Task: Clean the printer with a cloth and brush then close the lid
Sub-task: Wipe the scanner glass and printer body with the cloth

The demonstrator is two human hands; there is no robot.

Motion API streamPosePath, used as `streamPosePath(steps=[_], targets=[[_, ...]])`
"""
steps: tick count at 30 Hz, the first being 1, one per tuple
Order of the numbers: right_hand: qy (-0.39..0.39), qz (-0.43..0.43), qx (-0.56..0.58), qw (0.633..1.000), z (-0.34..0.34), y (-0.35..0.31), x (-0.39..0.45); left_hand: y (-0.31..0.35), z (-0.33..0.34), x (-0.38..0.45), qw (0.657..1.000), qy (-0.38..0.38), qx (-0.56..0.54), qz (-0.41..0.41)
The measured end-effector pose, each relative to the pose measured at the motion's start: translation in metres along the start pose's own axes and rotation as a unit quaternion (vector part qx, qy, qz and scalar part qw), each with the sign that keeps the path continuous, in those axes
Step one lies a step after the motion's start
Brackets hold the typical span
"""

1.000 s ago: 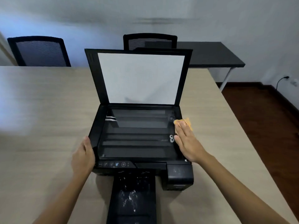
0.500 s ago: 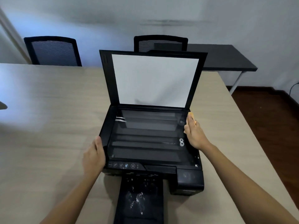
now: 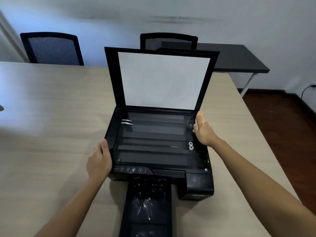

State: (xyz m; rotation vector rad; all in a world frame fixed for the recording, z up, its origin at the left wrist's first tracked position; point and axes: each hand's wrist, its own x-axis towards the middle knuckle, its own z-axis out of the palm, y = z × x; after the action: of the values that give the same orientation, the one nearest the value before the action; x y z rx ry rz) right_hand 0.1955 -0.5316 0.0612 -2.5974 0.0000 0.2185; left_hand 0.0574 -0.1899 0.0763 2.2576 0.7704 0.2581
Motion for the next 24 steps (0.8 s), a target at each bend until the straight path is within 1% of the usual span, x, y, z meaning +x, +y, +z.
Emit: streamPosePath(steps=[2,5,6,7,9,10,12,13,14,17,19,21,24], targets=[[-0.023,-0.025,-0.01,0.999,0.002,0.006,-0.03,-0.001,0.0,0.001,1.0,0.004,0.003,0.007],[-0.067,-0.052,-0.059,0.995,-0.005,0.014,-0.088,-0.005,0.0,0.004,1.0,0.006,0.001,0.01],[-0.069,-0.061,-0.069,0.993,-0.01,0.016,-0.109,-0.006,0.001,0.005,1.0,0.004,0.002,0.009],[-0.052,-0.074,-0.07,0.993,-0.015,0.017,-0.129,-0.007,0.001,0.006,1.0,0.001,0.003,0.008],[0.016,-0.095,-0.029,0.995,-0.019,0.017,-0.164,-0.007,0.001,0.005,1.0,-0.006,-0.002,0.014],[0.037,-0.102,-0.024,0.994,-0.015,0.016,-0.174,-0.008,0.001,0.005,1.0,-0.004,-0.006,0.017],[0.04,-0.125,-0.082,0.988,0.006,0.015,-0.176,-0.008,0.002,0.005,1.0,-0.003,-0.012,0.017],[0.05,-0.123,-0.096,0.987,0.02,0.017,-0.173,-0.008,0.002,0.005,1.0,-0.005,-0.012,0.016],[0.066,-0.098,-0.079,0.99,0.032,0.016,-0.17,-0.009,0.002,0.005,1.0,-0.005,-0.013,0.016],[0.134,0.027,-0.01,0.991,0.054,0.001,-0.172,-0.009,0.002,0.005,1.0,-0.007,-0.01,0.011],[0.171,0.079,-0.013,0.982,0.066,-0.01,-0.185,-0.009,0.002,0.005,1.0,-0.01,-0.003,0.013],[0.188,0.082,-0.053,0.977,0.076,-0.014,-0.195,-0.01,0.002,0.007,1.0,-0.011,-0.001,0.018],[0.168,0.067,-0.119,0.976,0.073,-0.008,-0.189,-0.012,0.002,0.008,1.0,-0.013,0.0,0.026]])
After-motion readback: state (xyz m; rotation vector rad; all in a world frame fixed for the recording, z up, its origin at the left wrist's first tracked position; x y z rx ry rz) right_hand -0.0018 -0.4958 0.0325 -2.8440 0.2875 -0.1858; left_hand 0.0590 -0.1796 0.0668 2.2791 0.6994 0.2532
